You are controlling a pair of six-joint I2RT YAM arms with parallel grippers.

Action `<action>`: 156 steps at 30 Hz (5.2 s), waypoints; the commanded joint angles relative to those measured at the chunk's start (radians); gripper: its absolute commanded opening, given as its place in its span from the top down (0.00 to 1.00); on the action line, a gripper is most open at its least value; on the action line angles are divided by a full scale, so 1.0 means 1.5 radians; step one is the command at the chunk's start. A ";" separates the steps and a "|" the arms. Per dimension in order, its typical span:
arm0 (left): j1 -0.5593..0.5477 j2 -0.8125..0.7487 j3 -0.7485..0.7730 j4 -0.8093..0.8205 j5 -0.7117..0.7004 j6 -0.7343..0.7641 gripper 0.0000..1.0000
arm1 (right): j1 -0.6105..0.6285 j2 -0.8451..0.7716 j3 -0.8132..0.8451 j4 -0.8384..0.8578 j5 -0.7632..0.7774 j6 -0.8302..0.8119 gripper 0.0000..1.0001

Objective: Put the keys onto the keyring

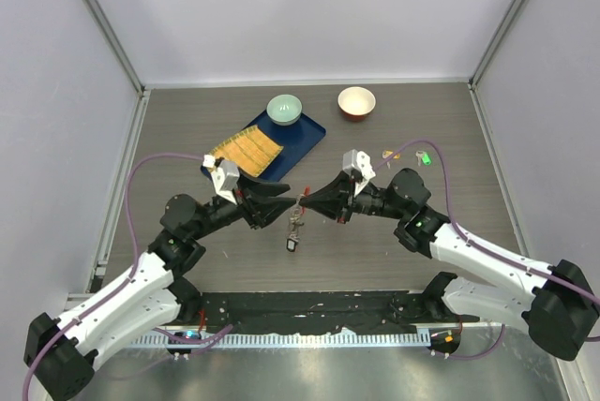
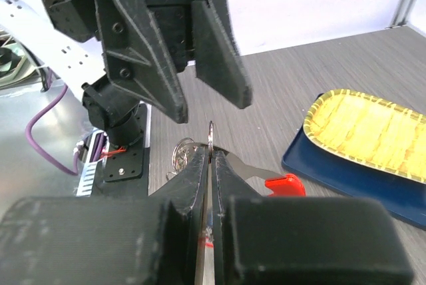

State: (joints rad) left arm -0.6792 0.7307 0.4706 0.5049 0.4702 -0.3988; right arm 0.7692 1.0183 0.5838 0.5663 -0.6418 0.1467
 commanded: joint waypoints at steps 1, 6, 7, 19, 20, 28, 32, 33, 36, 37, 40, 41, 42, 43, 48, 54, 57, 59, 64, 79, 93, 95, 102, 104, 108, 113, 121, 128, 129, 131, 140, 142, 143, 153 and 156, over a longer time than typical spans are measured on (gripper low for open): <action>0.008 -0.030 -0.027 0.056 -0.025 -0.019 0.56 | -0.014 -0.030 -0.003 0.083 0.026 0.022 0.99; 0.012 -0.015 -0.027 0.067 0.011 -0.030 0.55 | -0.016 -0.030 -0.004 0.086 0.019 0.030 0.99; 0.011 -0.009 -0.025 0.077 0.018 -0.033 0.55 | -0.016 -0.030 -0.004 0.088 0.017 0.030 0.99; 0.012 0.054 -0.011 0.147 0.052 -0.054 0.55 | -0.016 -0.018 -0.005 0.090 -0.011 0.031 0.99; 0.012 0.057 -0.010 0.150 0.052 -0.056 0.55 | -0.017 -0.016 -0.005 0.090 -0.014 0.032 0.99; 0.013 0.060 -0.008 0.164 0.054 -0.057 0.55 | -0.017 -0.007 -0.005 0.098 -0.035 0.036 0.99; 0.013 0.061 -0.006 0.168 0.062 -0.056 0.57 | -0.017 -0.003 -0.003 0.100 -0.048 0.039 0.99; 0.013 0.064 -0.006 0.168 0.065 -0.058 0.61 | -0.017 -0.002 -0.003 0.101 -0.049 0.039 0.99; 0.014 0.066 -0.004 0.167 0.077 -0.059 0.64 | -0.017 -0.001 -0.002 0.104 -0.050 0.042 0.99; 0.013 0.068 -0.005 0.165 0.079 -0.059 0.64 | -0.017 -0.001 -0.001 0.104 -0.051 0.043 0.99; 0.013 0.069 -0.004 0.163 0.086 -0.060 0.67 | -0.017 0.001 -0.001 0.106 -0.057 0.045 0.99; 0.014 0.071 -0.002 0.163 0.088 -0.061 0.68 | -0.017 0.003 0.000 0.109 -0.061 0.047 0.99; 0.014 0.073 -0.001 0.163 0.094 -0.061 0.69 | -0.017 0.004 -0.001 0.113 -0.063 0.050 0.99; 0.013 0.074 0.002 0.163 0.102 -0.061 0.69 | -0.017 0.005 -0.001 0.115 -0.064 0.053 0.99; 0.013 0.093 0.013 0.158 0.135 -0.066 0.71 | -0.017 0.008 0.000 0.122 -0.071 0.056 0.99; 0.014 0.108 0.022 0.155 0.173 -0.071 0.76 | -0.017 0.009 0.000 0.126 -0.071 0.061 0.99; 0.013 0.110 0.024 0.143 0.177 -0.069 0.77 | -0.019 0.009 0.001 0.126 -0.069 0.061 0.99; 0.013 0.106 0.024 0.131 0.175 -0.064 0.76 | -0.021 0.008 0.000 0.125 -0.069 0.061 0.99; 0.013 0.085 0.014 0.100 0.151 -0.051 0.67 | -0.027 0.003 -0.001 0.128 -0.068 0.064 0.99; 0.015 0.089 -0.002 0.135 0.146 -0.073 0.78 | -0.031 0.000 -0.001 0.135 -0.079 0.075 0.99; 0.014 0.069 0.002 0.064 0.110 -0.002 1.00 | -0.034 -0.018 0.005 0.077 -0.057 0.051 0.94; 0.014 0.067 0.012 0.012 0.097 0.033 1.00 | -0.034 -0.026 0.016 0.026 -0.046 0.039 0.78; -0.006 0.086 -0.008 -0.027 0.011 0.158 1.00 | -0.034 -0.090 0.048 -0.201 0.087 -0.010 0.48; -0.023 0.095 -0.018 -0.027 -0.006 0.201 1.00 | -0.035 -0.106 0.063 -0.278 0.161 -0.009 0.46; -0.059 0.105 -0.032 -0.031 -0.054 0.286 1.00 | -0.035 -0.116 0.078 -0.367 0.320 0.025 0.40; -0.117 0.107 -0.025 -0.101 -0.135 0.378 1.00 | -0.038 -0.107 0.098 -0.450 0.409 0.046 0.16; -0.191 0.117 0.005 -0.216 -0.232 0.448 1.00 | -0.060 -0.042 0.126 -0.498 0.453 0.057 0.16; -0.233 0.129 0.050 -0.280 -0.283 0.485 1.00 | -0.110 0.006 0.125 -0.495 0.398 0.058 0.15; -0.236 0.132 0.055 -0.291 -0.287 0.490 1.00 | -0.117 0.008 0.124 -0.493 0.392 0.055 0.16; -0.242 0.133 0.066 -0.293 -0.290 0.494 1.00 | -0.121 0.009 0.117 -0.485 0.378 0.041 0.16; -0.242 0.118 0.102 -0.335 -0.272 0.541 1.00 | -0.125 0.009 0.089 -0.445 0.361 0.032 0.17; -0.242 0.119 0.105 -0.358 -0.261 0.554 1.00 | -0.125 0.009 0.087 -0.440 0.363 0.031 0.17; -0.242 0.119 0.106 -0.360 -0.257 0.557 1.00 | -0.124 0.009 0.087 -0.439 0.363 0.030 0.17; -0.242 0.125 0.129 -0.438 -0.223 0.628 1.00 | -0.124 0.015 0.085 -0.416 0.351 0.024 0.17; -0.242 0.112 0.123 -0.440 -0.222 0.643 1.00 | -0.124 0.019 0.077 -0.393 0.315 0.008 0.17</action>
State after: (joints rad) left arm -1.0386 0.9245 0.6250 -0.1211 0.1104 0.5068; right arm 0.5858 1.0412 0.7082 -0.1173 -0.1028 0.1932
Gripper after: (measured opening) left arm 0.009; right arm 0.828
